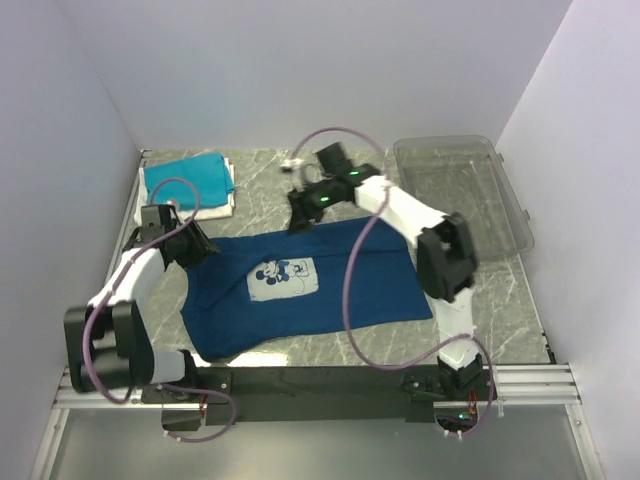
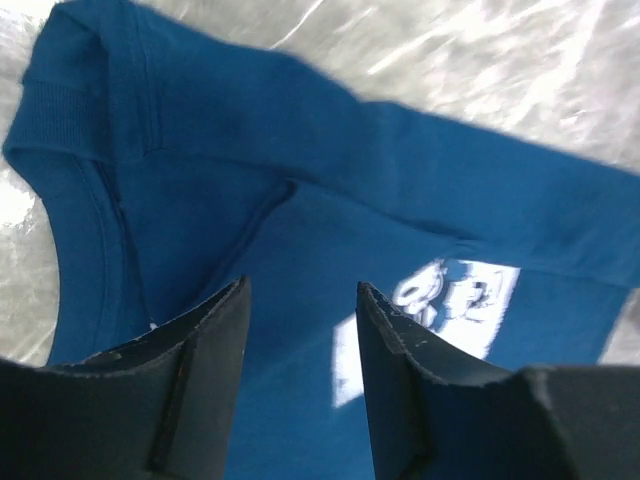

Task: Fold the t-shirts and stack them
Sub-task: Fold the tshirt

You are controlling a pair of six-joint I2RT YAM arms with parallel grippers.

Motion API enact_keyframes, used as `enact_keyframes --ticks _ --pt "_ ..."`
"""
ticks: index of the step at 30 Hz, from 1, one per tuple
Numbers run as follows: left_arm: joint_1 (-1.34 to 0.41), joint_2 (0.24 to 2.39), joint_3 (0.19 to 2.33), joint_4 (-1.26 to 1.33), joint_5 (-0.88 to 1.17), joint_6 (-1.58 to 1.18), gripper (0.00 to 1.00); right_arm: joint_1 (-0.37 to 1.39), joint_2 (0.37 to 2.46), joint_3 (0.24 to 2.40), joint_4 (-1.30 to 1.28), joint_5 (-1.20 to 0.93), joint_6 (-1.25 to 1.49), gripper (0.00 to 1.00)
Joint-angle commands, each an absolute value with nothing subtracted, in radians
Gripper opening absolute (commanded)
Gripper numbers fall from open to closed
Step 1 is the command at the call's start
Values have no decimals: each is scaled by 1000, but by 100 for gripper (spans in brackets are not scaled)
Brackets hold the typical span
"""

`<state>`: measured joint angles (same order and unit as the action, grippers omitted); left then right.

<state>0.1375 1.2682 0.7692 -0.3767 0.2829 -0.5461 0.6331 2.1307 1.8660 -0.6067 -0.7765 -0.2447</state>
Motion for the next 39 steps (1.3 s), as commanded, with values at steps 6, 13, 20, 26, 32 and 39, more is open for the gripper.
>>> enact_keyframes --ticks 6,13,20,26,32,39 --pt "94 1518 942 -314 285 -434 51 535 1842 1554 -551 -822 -339 53" --pt "61 1658 1015 -331 267 -390 47 499 1773 1482 -549 -802 -342 52" --pt "35 1689 1032 -354 255 -374 45 476 1775 1493 -558 -802 -337 52" --pt "14 1689 1031 -383 227 -370 41 471 1782 1503 -565 -799 -337 52" --pt "8 1649 1032 -413 186 -364 41 468 1786 1497 -558 -801 -334 52" --pt "8 1628 1032 -433 167 -357 41 468 1783 1496 -558 -802 -334 52"
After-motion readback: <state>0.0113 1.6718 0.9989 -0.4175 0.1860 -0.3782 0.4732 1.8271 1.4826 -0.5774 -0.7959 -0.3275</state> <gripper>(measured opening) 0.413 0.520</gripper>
